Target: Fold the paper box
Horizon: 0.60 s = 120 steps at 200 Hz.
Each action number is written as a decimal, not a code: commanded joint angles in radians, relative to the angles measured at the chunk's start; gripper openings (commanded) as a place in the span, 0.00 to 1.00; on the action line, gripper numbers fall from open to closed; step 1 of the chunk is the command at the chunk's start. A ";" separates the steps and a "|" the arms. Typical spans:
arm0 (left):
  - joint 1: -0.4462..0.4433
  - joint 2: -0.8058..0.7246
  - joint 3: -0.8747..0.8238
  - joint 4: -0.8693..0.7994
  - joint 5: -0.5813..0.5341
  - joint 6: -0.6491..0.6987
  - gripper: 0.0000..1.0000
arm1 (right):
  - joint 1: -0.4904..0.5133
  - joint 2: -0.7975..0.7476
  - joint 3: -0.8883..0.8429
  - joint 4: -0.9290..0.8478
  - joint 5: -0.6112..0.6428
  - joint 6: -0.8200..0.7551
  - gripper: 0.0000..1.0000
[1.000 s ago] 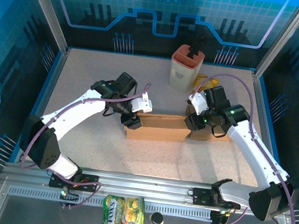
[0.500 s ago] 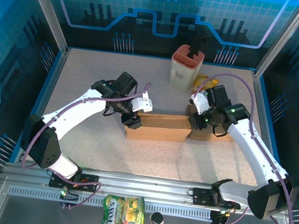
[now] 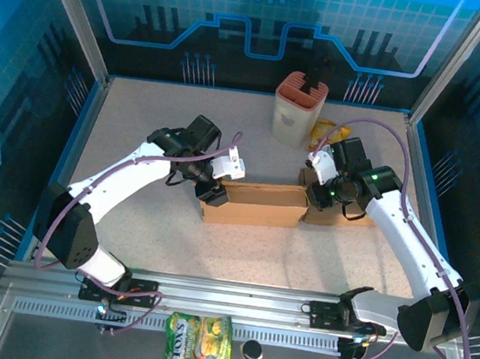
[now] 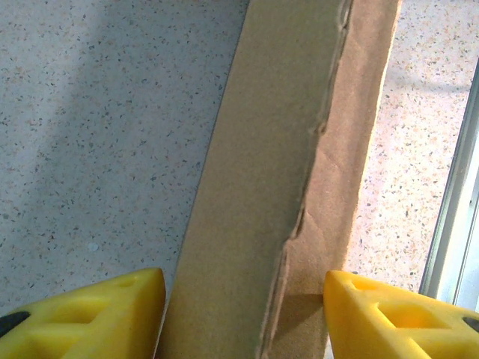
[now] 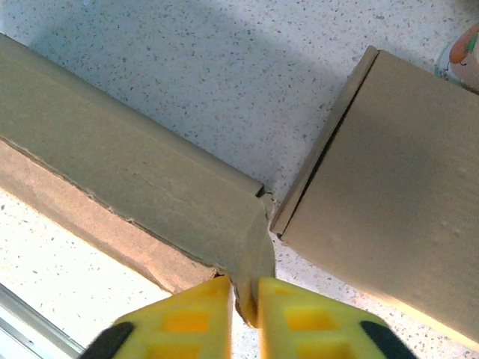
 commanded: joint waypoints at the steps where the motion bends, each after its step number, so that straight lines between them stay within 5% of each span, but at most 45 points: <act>1: 0.006 0.009 0.017 -0.017 0.032 -0.008 0.58 | -0.015 -0.006 0.018 -0.027 -0.028 0.026 0.11; 40: 0.006 0.009 0.020 -0.016 0.035 -0.020 0.57 | -0.010 0.002 0.040 -0.017 -0.050 0.125 0.00; 120: 0.007 0.007 0.013 -0.008 0.040 -0.039 0.56 | 0.014 0.071 0.141 -0.077 -0.097 0.348 0.00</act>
